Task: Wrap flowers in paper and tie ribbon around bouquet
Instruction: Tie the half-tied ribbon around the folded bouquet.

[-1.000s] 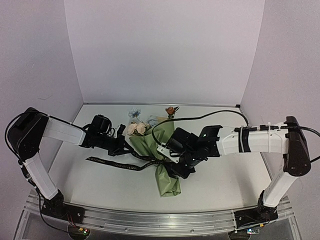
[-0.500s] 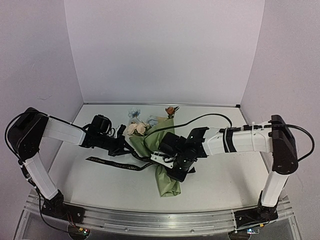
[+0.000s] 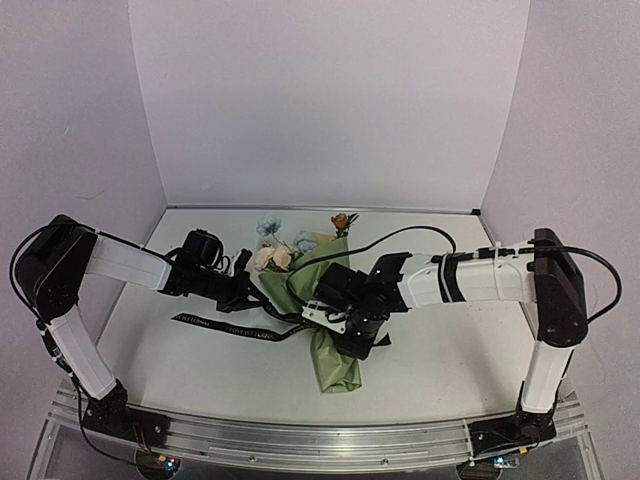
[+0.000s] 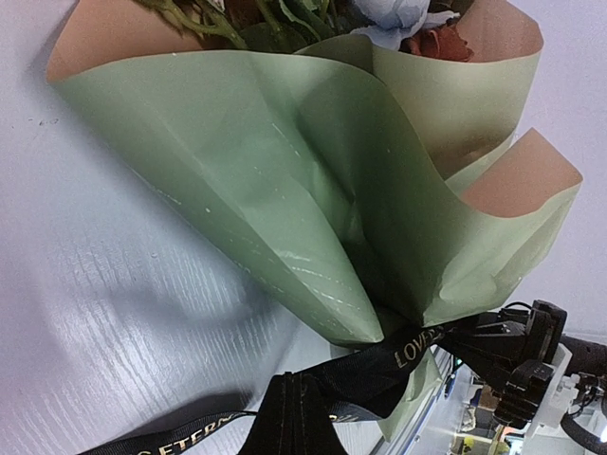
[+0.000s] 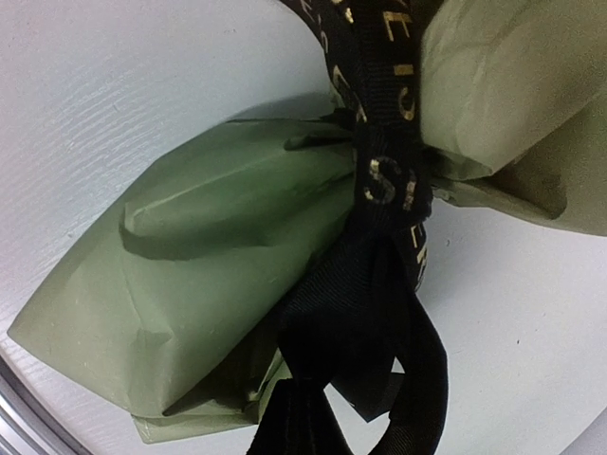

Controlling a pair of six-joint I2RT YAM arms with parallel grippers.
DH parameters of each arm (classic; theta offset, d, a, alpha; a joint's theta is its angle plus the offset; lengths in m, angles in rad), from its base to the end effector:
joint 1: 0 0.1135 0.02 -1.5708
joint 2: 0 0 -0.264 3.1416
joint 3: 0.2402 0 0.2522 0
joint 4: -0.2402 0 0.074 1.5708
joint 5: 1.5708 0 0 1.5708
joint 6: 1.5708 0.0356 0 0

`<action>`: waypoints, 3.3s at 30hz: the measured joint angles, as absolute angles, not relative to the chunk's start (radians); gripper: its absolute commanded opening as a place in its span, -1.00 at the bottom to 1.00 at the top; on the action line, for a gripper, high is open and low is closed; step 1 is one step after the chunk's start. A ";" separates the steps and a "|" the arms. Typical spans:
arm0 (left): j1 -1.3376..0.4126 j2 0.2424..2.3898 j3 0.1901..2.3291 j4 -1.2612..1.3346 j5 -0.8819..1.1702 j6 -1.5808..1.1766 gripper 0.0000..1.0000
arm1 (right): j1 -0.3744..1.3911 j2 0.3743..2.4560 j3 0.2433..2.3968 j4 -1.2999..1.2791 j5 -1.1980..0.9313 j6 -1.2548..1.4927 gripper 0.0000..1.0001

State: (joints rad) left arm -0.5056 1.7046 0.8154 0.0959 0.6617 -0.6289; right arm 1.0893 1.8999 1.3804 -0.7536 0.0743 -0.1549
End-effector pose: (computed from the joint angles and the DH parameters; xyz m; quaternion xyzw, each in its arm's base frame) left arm 0.2762 -0.1779 0.1500 0.0690 0.8811 -0.4461 0.1408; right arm 0.1783 0.3355 0.1891 -0.5714 0.8063 0.0339 0.1489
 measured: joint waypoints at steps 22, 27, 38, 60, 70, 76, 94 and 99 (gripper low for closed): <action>-0.478 1.705 0.808 0.094 0.625 -0.640 -1.00 | 1.042 1.677 1.184 -0.628 0.088 0.076 -1.00; -0.454 1.705 0.798 0.078 0.624 -0.652 -1.00 | 1.025 1.630 1.136 -0.599 0.093 0.123 -1.00; -0.423 1.705 0.777 0.060 0.628 -0.654 -1.00 | 0.963 1.549 1.041 -0.530 0.079 0.194 -1.00; -0.344 1.699 0.714 0.052 0.649 -0.664 -1.00 | 0.868 1.525 0.894 -0.301 -0.090 0.469 -1.00; -0.224 1.675 0.680 0.033 0.657 -0.682 -1.00 | 0.999 1.455 0.784 -0.150 -0.045 0.424 -1.00; -0.206 1.665 0.659 0.026 0.687 -0.687 -1.00 | 1.016 1.426 0.717 -0.050 0.015 0.432 -1.00; -0.280 1.665 0.694 0.025 0.713 -0.643 -1.00 | 1.094 1.639 0.980 -0.344 -0.019 0.185 0.12; -0.280 1.665 0.701 0.026 0.714 -0.643 -1.00 | 1.077 1.645 1.047 -0.376 -0.052 0.154 0.04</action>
